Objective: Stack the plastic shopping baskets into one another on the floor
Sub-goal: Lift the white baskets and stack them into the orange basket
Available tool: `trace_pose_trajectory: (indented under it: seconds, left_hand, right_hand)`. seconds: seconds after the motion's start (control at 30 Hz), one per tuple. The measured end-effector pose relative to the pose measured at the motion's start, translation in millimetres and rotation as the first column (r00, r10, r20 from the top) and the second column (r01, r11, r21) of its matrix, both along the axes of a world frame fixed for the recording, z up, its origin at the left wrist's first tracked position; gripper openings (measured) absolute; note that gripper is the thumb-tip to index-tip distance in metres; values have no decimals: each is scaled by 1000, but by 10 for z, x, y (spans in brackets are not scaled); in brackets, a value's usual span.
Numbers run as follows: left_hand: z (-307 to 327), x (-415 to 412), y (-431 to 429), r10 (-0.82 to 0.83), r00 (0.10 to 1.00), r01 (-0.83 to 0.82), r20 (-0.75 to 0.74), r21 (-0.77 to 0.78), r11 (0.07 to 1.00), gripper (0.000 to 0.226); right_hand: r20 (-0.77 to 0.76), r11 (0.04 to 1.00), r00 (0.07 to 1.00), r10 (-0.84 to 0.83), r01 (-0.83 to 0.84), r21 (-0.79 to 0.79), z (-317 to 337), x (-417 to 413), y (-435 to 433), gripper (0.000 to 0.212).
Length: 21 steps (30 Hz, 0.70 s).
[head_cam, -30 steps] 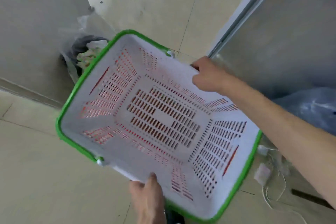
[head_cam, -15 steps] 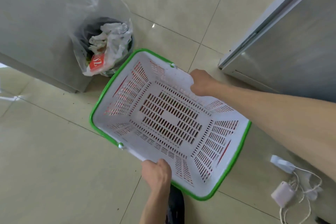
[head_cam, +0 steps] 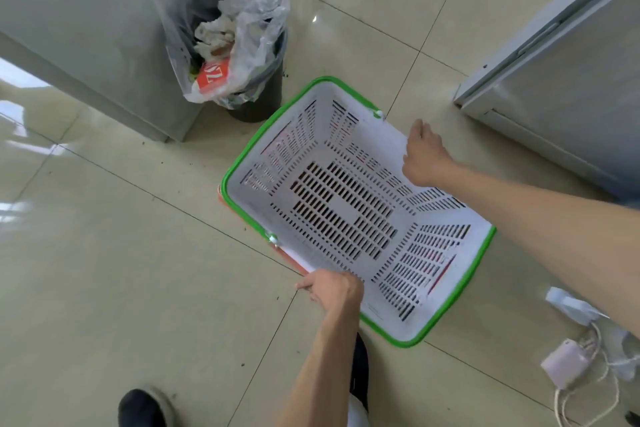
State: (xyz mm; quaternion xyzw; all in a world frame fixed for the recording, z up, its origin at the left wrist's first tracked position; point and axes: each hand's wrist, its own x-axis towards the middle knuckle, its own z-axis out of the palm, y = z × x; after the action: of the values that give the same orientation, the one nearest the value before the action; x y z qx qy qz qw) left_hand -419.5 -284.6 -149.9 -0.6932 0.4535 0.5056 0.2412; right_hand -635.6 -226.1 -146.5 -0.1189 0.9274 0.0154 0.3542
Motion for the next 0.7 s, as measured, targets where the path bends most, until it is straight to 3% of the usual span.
trace_pose_trajectory:
  seconds: [0.13, 0.23, 0.37, 0.43, 0.53, 0.7]
  left_hand:
    - [-24, 124, -106, -82, 993, 90, -89, 85, 992, 49]
    - [63, 231, -188, -21, 985, 49, -171, 165, 985, 47]
    - [16, 472, -372, 131, 959, -62, -251, 266, 962, 40]
    - [-68, 678, -453, 172, 949, -80, -264, 327, 942, 46]
    - [-74, 914, -599, 227, 941, -124, -250, 370, 921, 44]
    - [-220, 1158, -841, 268, 934, -179, -234, 341, 923, 22]
  right_hand:
    - [-85, 1000, 996, 26, -26, 0, 77, 575, 23, 78]
    - [-66, 990, 989, 131, -134, -45, 189, 1149, 61, 66]
    - [379, 969, 917, 122, -27, -247, 306, 1924, -25, 41]
    - [450, 959, 892, 29, 101, -264, 291, 2183, -160, 40]
    - [393, 946, 912, -121, 225, -233, 173, 2297, -351, 30]
    - [304, 954, 937, -169, 233, -187, -36, 2326, -401, 22]
